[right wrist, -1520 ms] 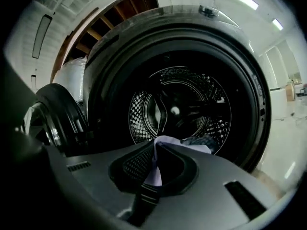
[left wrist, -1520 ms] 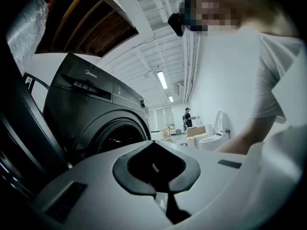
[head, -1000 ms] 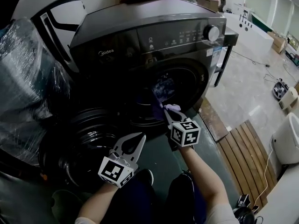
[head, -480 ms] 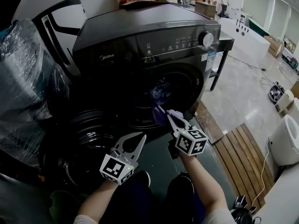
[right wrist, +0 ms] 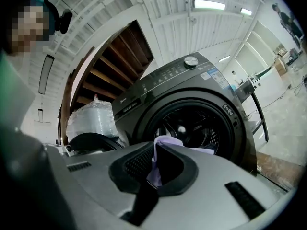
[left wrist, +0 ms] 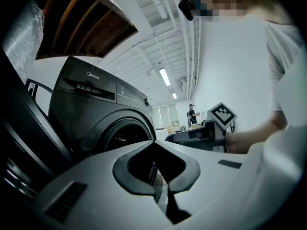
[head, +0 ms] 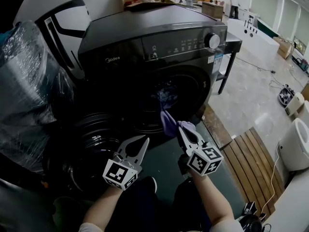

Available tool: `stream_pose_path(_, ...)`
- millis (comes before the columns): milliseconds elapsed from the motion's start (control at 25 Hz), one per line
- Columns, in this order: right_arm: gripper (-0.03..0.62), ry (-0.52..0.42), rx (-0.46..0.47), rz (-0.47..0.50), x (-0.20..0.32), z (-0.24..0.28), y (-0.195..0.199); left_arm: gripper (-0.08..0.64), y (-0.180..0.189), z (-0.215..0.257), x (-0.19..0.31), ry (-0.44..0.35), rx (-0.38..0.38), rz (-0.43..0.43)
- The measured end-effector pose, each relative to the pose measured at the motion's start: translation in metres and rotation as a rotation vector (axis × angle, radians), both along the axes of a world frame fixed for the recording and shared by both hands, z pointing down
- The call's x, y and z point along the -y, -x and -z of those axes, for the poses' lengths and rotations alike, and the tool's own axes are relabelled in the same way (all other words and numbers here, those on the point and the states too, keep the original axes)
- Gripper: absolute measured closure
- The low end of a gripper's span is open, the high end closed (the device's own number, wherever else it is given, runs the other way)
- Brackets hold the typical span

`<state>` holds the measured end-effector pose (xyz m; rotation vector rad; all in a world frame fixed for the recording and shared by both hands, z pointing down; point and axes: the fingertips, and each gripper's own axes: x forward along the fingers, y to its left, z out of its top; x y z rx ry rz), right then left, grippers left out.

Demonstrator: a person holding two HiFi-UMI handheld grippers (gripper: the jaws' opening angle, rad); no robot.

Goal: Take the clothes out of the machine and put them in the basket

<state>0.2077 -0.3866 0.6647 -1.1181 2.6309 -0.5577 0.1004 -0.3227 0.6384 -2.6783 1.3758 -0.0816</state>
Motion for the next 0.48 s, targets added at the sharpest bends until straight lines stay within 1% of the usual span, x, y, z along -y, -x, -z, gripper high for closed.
stream_pose_path(160,0.577,-0.020,0.040,0.001,-0.018,0.013,-0.008,0.543,0.003,0.001,0.000,0.001,-0.014,0.012)
stream_pose_path(400,0.577,-0.099,0.044,0.000,-0.043,0.039,-0.022,0.543,-0.003,0.005,0.000,-0.004,-0.018,0.001)
stream_pose_path(480,0.577,-0.095,0.067,0.004,-0.048,0.043,-0.026,0.543,0.001,0.007,0.001,0.005,-0.045,0.015)
